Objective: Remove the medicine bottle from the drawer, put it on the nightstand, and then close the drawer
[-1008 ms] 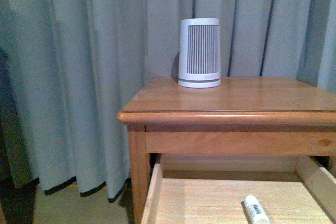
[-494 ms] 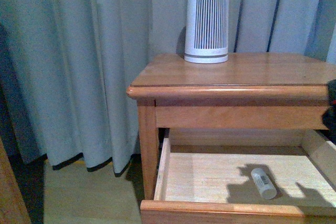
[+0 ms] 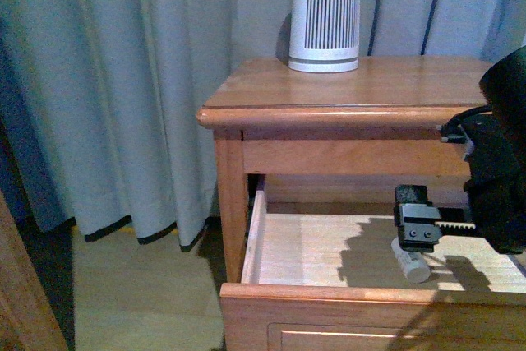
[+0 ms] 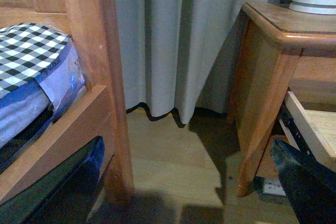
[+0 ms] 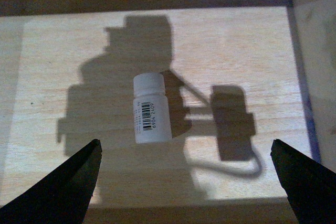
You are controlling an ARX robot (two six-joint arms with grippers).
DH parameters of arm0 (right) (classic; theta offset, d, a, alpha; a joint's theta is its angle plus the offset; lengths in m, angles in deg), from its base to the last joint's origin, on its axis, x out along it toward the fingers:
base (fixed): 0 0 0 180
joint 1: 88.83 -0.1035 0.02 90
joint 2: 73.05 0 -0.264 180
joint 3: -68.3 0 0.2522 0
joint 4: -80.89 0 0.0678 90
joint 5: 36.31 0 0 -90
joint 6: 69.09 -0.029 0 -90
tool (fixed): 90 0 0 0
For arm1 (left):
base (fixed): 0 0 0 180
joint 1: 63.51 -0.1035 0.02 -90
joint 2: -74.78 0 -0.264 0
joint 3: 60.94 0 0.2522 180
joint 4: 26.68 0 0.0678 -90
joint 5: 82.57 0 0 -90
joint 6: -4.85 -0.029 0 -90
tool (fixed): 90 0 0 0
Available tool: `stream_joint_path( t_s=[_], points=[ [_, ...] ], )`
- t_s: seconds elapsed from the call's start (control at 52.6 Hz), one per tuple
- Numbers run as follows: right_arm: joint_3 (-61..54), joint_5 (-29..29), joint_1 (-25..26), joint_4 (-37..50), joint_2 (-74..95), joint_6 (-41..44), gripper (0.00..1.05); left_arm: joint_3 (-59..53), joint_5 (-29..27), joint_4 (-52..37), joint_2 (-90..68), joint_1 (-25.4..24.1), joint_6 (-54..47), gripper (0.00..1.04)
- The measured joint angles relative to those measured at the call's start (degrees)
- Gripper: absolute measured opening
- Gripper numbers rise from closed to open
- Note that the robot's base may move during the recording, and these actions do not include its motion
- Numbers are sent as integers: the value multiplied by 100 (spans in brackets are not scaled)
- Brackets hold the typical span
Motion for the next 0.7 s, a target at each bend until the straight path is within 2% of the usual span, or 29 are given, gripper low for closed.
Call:
stream_joint_path(
  t_s=[0.666,0.704],
  points=[
    [1045,61,-107,186,1609,-271,98,0,0,0,0,0,0,98],
    [1071,61,-116,208,1670,-280,93,0,-2,0,0,0,2,98]
  ],
)
